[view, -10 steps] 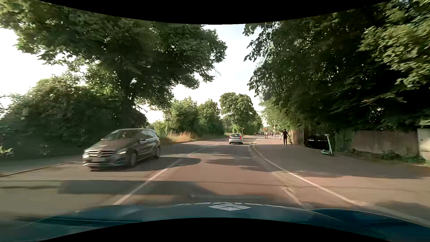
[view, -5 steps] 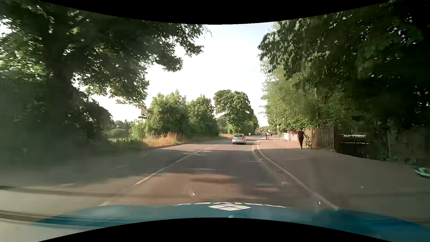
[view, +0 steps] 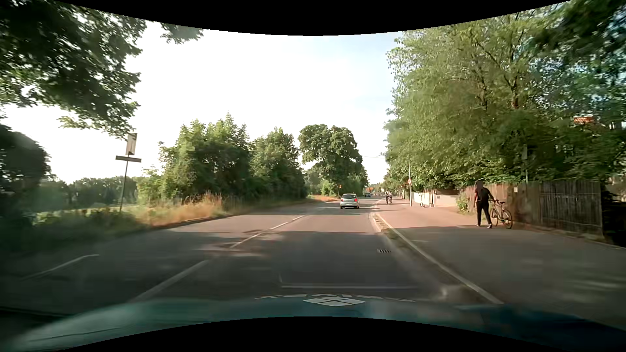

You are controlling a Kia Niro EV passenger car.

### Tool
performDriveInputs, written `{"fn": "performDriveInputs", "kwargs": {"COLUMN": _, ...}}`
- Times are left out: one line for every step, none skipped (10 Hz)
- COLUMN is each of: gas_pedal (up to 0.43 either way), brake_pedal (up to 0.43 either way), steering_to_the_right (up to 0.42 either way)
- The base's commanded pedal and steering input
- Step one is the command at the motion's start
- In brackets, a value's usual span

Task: Follow the waypoints while adhering to traffic rules and regulations

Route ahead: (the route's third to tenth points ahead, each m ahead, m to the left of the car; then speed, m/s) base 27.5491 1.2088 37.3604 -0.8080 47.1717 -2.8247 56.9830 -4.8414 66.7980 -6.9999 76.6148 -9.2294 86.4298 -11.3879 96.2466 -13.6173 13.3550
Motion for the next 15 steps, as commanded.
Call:
{"fn": "performDriveInputs", "kwargs": {"gas_pedal": 0.169, "brake_pedal": 0.000, "steering_to_the_right": 0.028}}
{"fn": "performDriveInputs", "kwargs": {"gas_pedal": 0.169, "brake_pedal": 0.000, "steering_to_the_right": 0.030}}
{"fn": "performDriveInputs", "kwargs": {"gas_pedal": 0.169, "brake_pedal": 0.000, "steering_to_the_right": 0.030}}
{"fn": "performDriveInputs", "kwargs": {"gas_pedal": 0.169, "brake_pedal": 0.000, "steering_to_the_right": 0.031}}
{"fn": "performDriveInputs", "kwargs": {"gas_pedal": 0.169, "brake_pedal": 0.000, "steering_to_the_right": 0.031}}
{"fn": "performDriveInputs", "kwargs": {"gas_pedal": 0.169, "brake_pedal": 0.000, "steering_to_the_right": 0.031}}
{"fn": "performDriveInputs", "kwargs": {"gas_pedal": 0.169, "brake_pedal": 0.000, "steering_to_the_right": 0.031}}
{"fn": "performDriveInputs", "kwargs": {"gas_pedal": 0.169, "brake_pedal": 0.000, "steering_to_the_right": 0.031}}
{"fn": "performDriveInputs", "kwargs": {"gas_pedal": 0.169, "brake_pedal": 0.000, "steering_to_the_right": 0.031}}
{"fn": "performDriveInputs", "kwargs": {"gas_pedal": 0.169, "brake_pedal": 0.000, "steering_to_the_right": 0.031}}
{"fn": "performDriveInputs", "kwargs": {"gas_pedal": 0.169, "brake_pedal": 0.000, "steering_to_the_right": 0.031}}
{"fn": "performDriveInputs", "kwargs": {"gas_pedal": 0.169, "brake_pedal": 0.000, "steering_to_the_right": 0.031}}
{"fn": "performDriveInputs", "kwargs": {"gas_pedal": 0.169, "brake_pedal": 0.000, "steering_to_the_right": 0.030}}
{"fn": "performDriveInputs", "kwargs": {"gas_pedal": 0.169, "brake_pedal": 0.000, "steering_to_the_right": 0.027}}
{"fn": "performDriveInputs", "kwargs": {"gas_pedal": 0.169, "brake_pedal": 0.000, "steering_to_the_right": 0.026}}
